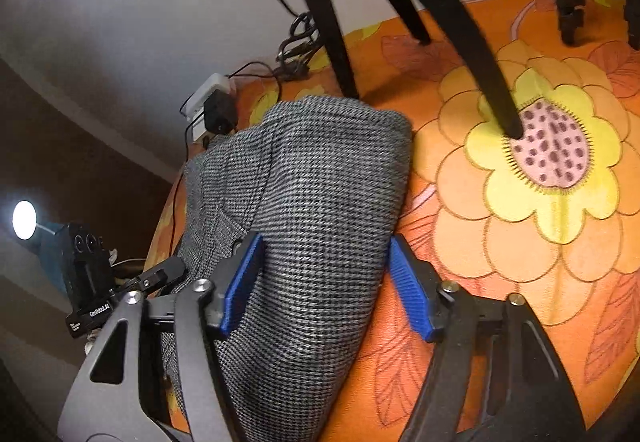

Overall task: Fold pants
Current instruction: 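Grasp the folded shorts with the right gripper while the left gripper grasps them too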

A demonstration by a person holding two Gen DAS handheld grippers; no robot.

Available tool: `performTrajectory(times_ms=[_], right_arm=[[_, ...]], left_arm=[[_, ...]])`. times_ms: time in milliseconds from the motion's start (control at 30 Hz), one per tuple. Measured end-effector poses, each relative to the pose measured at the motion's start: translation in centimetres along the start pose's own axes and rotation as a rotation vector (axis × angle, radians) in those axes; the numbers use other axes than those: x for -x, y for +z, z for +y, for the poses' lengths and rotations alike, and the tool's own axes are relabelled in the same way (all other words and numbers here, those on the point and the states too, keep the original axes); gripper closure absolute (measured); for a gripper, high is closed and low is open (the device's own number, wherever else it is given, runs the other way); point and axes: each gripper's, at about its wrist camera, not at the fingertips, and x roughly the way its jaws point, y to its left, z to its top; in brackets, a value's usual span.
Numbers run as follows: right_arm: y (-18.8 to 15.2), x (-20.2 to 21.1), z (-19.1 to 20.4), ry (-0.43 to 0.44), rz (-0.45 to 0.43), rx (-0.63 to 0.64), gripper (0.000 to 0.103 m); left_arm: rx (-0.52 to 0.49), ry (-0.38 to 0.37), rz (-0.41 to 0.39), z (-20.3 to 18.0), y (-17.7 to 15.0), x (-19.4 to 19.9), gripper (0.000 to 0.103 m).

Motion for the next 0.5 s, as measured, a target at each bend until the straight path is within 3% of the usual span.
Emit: performTrajectory(times_ms=[200,267,500], right_arm=[[0.0,-0.7,0.6,0.01,-0.006,0.012,0.037],[0.1,-0.9,0.8,0.019,-0.006,0.013,0.04],[-0.1,-1.5,1.4,0.025,-0.001,0.025,0.058]], left_arm=[[-0.01,-0.009,-0.016,-0.7,0.2,-0.5,0.029],[-0.006,-0.017,-0.017,-0.8,0.2,-0.8,0.041],[-0.015,0.002,-0.02,-1.0,0.1,-1.2,0.061]])
